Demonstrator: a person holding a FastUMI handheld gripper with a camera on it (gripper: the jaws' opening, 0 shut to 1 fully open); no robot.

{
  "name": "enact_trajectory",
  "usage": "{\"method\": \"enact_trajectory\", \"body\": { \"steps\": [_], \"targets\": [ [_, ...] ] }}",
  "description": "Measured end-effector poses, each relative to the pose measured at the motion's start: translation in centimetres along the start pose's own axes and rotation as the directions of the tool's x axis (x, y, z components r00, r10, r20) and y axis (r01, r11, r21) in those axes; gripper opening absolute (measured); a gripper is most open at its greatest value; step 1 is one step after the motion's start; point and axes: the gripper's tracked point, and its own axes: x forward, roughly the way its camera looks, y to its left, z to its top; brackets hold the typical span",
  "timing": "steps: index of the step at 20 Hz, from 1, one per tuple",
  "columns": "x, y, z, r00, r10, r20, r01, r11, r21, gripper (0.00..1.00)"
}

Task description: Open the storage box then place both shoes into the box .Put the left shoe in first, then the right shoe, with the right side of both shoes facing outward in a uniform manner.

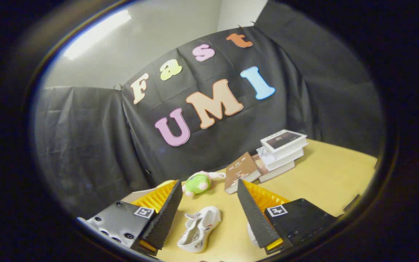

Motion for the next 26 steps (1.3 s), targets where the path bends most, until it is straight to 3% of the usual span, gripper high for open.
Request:
{"method": "enact_trajectory", "body": {
  "steps": [4, 12, 19, 26],
  "targets": [
    [0.7, 3.0, -3.5, 0.998, 0.057, -0.038, -0.050, 0.985, 0.167, 0.96],
    [1.6, 10.5, -11.2, 0.973, 0.176, -0.152, -0.116, 0.933, 0.340, 0.97],
    [1.3, 14.6, -15.7, 0.932, 0.260, -0.254, -0.132, 0.894, 0.428, 1.00],
    [0.9, 17.1, -20.5, 0.849, 0.373, -0.376, -0.106, 0.815, 0.569, 0.98]
  ]
}}
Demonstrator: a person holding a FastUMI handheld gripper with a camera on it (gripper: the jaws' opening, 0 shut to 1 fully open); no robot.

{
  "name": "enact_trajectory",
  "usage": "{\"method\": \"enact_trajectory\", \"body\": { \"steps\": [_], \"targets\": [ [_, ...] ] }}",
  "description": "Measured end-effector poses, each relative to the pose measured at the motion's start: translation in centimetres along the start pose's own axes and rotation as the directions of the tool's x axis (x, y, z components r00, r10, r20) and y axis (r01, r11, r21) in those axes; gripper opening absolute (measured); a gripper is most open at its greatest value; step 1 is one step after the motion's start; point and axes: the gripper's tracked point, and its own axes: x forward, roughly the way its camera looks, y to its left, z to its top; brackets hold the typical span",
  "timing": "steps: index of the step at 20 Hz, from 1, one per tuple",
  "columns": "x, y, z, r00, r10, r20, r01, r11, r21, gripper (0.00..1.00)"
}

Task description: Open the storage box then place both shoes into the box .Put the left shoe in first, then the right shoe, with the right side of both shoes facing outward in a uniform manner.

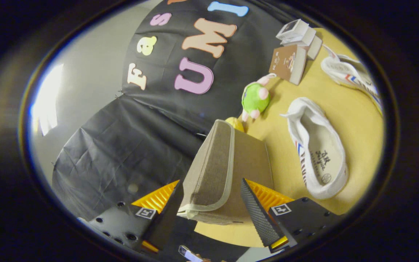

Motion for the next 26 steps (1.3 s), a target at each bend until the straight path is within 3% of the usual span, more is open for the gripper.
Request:
{"method": "enact_trajectory", "body": {
  "steps": [3, 6, 13, 18, 22, 26],
  "targets": [
    [0.5, 0.2, -2.1, 0.997, 0.042, -0.061, -0.036, 0.995, 0.091, 0.98],
    [0.5, 0.5, -1.4, 0.996, 0.083, -0.040, -0.075, 0.984, 0.160, 0.98],
    [0.5, -0.1, -0.6, 0.991, 0.130, -0.009, -0.120, 0.934, 0.336, 0.68],
    [-0.1, -0.2, -0.1, 0.985, 0.172, 0.005, -0.162, 0.912, 0.376, 0.68],
    [0.7, -1.4, -0.3, 0.987, 0.160, 0.006, -0.146, 0.885, 0.442, 0.29],
    [0.2, -0.7, 0.4, 0.980, 0.195, 0.026, -0.186, 0.871, 0.455, 0.18]
  ]
}}
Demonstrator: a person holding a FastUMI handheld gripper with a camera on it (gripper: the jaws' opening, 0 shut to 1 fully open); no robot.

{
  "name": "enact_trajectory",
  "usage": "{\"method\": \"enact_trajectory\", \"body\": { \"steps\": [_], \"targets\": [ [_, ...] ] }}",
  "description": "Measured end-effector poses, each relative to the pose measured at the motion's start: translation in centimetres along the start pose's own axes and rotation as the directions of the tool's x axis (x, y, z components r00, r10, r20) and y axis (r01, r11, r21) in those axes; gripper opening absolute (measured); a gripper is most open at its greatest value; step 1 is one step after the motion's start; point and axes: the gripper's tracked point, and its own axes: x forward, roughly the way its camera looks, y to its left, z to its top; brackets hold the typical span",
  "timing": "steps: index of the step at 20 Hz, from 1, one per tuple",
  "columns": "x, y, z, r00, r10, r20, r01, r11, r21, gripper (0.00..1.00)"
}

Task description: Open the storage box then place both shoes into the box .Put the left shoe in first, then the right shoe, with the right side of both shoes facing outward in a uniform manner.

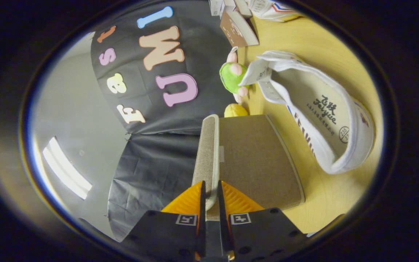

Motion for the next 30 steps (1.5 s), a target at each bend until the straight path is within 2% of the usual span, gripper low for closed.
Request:
{"method": "enact_trajectory", "body": {
  "steps": [1, 2, 3, 8, 15, 19, 22, 26, 30],
  "targets": [
    [-0.9, -0.3, 0.4, 1.000, -0.010, 0.001, 0.011, 1.000, -0.015, 0.17],
    [-5.9, -0.4, 2.5, 1.000, -0.012, 0.018, 0.013, 1.000, -0.010, 0.14],
    [-1.5, 0.3, 0.9, 1.000, 0.005, 0.024, -0.005, 1.000, -0.015, 0.10],
    [-1.5, 3.8, 1.8, 0.995, 0.083, 0.047, -0.078, 0.993, -0.093, 0.04],
    [-0.9, 7.1, 1.7, 0.994, 0.092, 0.049, -0.075, 0.958, -0.278, 0.03],
    [0.1, 11.2, 1.1, 0.991, 0.124, 0.041, -0.098, 0.915, -0.392, 0.04],
    [1.2, 14.2, -0.2, 0.990, 0.140, 0.024, -0.111, 0.867, -0.486, 0.05],
    [2.7, 17.0, -3.2, 0.986, 0.167, -0.024, -0.151, 0.808, -0.570, 0.06],
    [4.4, 19.2, -6.8, 0.980, 0.174, -0.095, -0.195, 0.764, -0.615, 0.06]
  ]
}}
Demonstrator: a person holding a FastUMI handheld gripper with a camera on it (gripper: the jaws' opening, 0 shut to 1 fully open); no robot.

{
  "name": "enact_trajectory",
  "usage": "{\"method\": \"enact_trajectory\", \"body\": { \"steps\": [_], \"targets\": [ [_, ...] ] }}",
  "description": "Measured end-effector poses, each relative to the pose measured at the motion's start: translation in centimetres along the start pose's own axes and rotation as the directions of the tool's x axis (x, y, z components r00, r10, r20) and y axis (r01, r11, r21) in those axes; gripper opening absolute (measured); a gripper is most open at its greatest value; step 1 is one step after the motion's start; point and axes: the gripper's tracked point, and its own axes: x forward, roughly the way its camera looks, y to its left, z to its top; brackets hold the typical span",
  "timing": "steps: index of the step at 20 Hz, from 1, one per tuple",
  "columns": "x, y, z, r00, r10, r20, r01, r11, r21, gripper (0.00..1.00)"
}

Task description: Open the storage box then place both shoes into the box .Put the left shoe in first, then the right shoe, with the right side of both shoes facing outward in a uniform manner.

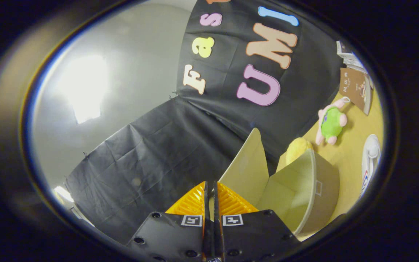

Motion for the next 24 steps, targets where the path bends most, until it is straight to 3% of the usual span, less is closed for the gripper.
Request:
{"method": "enact_trajectory", "body": {
  "steps": [10, 18, 19, 24],
  "targets": [
    [7.2, 5.8, -12.1, 0.960, 0.039, -0.277, -0.077, 0.989, -0.127, 0.05],
    [9.7, 4.2, -15.3, 0.943, -0.005, -0.332, -0.036, 0.993, -0.116, 0.04],
    [9.1, 3.9, -14.4, 0.949, -0.016, -0.313, -0.031, 0.989, -0.145, 0.10],
    [7.4, 0.3, -8.2, 0.979, -0.118, -0.167, 0.058, 0.944, -0.324, 1.00]
  ]
}}
